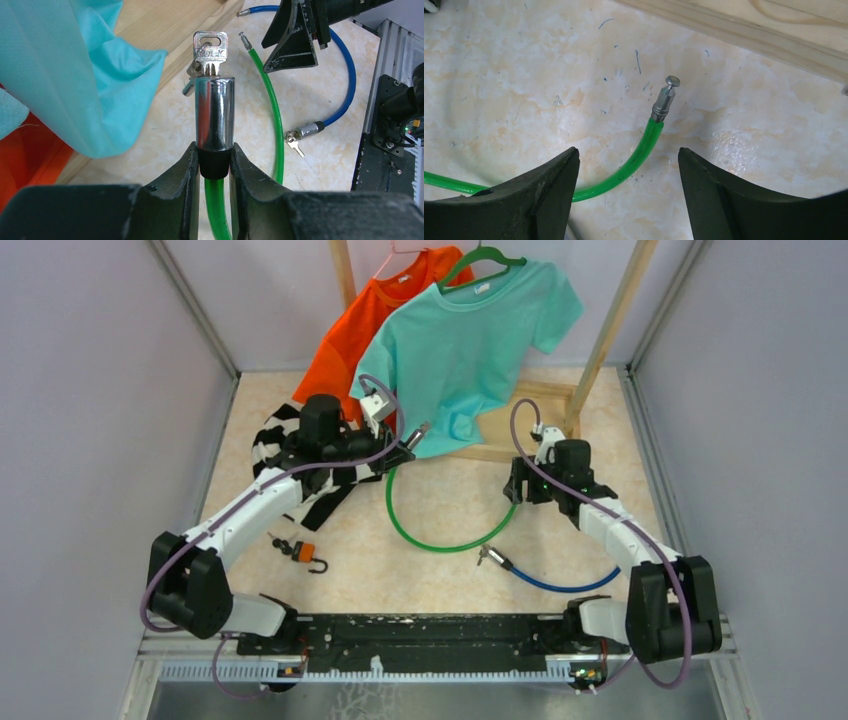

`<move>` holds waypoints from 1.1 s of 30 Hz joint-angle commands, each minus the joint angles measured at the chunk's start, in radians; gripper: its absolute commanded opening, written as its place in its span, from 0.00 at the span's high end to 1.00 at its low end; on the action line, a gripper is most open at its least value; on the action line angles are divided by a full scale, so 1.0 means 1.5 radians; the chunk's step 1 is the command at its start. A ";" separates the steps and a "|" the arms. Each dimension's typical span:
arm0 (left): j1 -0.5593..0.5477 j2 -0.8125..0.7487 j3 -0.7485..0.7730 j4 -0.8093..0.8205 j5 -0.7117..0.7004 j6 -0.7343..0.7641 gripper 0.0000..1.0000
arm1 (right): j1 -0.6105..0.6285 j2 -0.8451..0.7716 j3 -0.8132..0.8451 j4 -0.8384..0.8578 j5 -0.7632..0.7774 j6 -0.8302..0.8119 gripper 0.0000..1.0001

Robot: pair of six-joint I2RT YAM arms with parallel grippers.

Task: Lock with the key
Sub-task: Lock the lock.

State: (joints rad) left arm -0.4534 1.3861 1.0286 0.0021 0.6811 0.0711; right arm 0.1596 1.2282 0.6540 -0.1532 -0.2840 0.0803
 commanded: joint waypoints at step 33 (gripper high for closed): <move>0.002 -0.001 0.006 0.040 0.009 0.003 1.00 | 0.001 0.104 -0.028 0.140 0.019 0.072 0.66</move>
State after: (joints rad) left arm -0.4534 1.3865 1.0279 0.0204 0.6811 0.0715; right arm 0.1596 1.3750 0.5747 0.0212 -0.2611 0.1806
